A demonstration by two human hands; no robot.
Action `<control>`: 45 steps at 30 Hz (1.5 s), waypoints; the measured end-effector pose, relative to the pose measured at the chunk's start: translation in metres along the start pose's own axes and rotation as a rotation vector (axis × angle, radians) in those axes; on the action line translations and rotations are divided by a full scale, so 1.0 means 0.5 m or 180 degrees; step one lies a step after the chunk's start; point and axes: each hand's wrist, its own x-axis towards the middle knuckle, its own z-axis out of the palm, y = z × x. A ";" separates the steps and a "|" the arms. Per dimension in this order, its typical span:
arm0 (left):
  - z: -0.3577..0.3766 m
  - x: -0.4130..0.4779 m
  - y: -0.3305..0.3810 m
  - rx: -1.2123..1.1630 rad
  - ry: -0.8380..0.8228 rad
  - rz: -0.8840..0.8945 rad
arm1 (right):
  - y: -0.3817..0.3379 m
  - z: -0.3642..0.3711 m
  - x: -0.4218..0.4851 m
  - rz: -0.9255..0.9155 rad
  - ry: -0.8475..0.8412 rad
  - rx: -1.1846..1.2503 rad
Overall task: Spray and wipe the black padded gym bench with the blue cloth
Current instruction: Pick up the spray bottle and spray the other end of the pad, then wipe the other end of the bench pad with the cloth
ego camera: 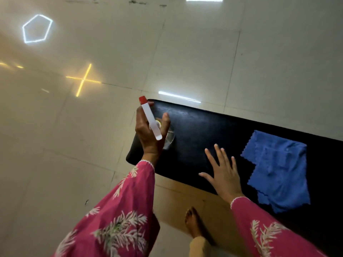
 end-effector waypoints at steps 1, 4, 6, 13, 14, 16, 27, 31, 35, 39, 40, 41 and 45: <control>0.000 0.002 -0.004 -0.0039 -0.0018 -0.0003 | -0.001 -0.001 0.000 0.0008 0.0004 -0.0023; -0.002 0.005 -0.006 -0.0102 0.0036 0.0027 | -0.004 -0.004 0.000 0.0047 0.0044 -0.0048; -0.003 0.006 -0.004 -0.0116 -0.0050 0.0001 | -0.010 -0.011 -0.001 0.0078 0.0000 -0.0082; -0.008 -0.001 -0.033 -0.0370 -0.0277 -0.0576 | -0.017 -0.023 -0.002 0.0150 -0.0062 -0.0093; -0.007 -0.006 -0.040 -0.0395 -0.0330 -0.0691 | -0.014 -0.022 -0.003 0.0122 -0.0090 -0.0049; -0.007 -0.019 -0.050 -0.0404 -0.0396 -0.0879 | -0.008 -0.020 -0.012 0.0038 -0.0079 -0.0061; -0.015 -0.165 -0.045 -0.0423 -0.0170 -0.1860 | 0.021 -0.063 -0.077 0.0321 -0.0678 0.0122; 0.002 -0.271 -0.008 -0.0144 -0.0891 -0.2082 | 0.055 -0.124 -0.113 0.0366 -0.0459 0.0125; 0.083 -0.344 0.058 -0.0043 -0.1731 -0.1749 | 0.157 -0.147 -0.153 0.0582 -0.0288 0.0321; 0.213 -0.403 0.135 0.0215 -0.2151 -0.0993 | 0.303 -0.148 -0.209 0.1124 -0.0222 0.0313; 0.254 -0.420 0.153 0.0324 -0.2185 -0.0733 | 0.344 -0.146 -0.226 0.1220 -0.0234 0.0348; 0.298 -0.436 0.167 0.0466 -0.2221 -0.0512 | 0.384 -0.144 -0.242 0.1281 -0.0194 0.0355; 0.458 -0.484 0.177 0.1356 -0.2054 0.0120 | 0.566 -0.097 -0.308 0.1312 0.0219 0.0391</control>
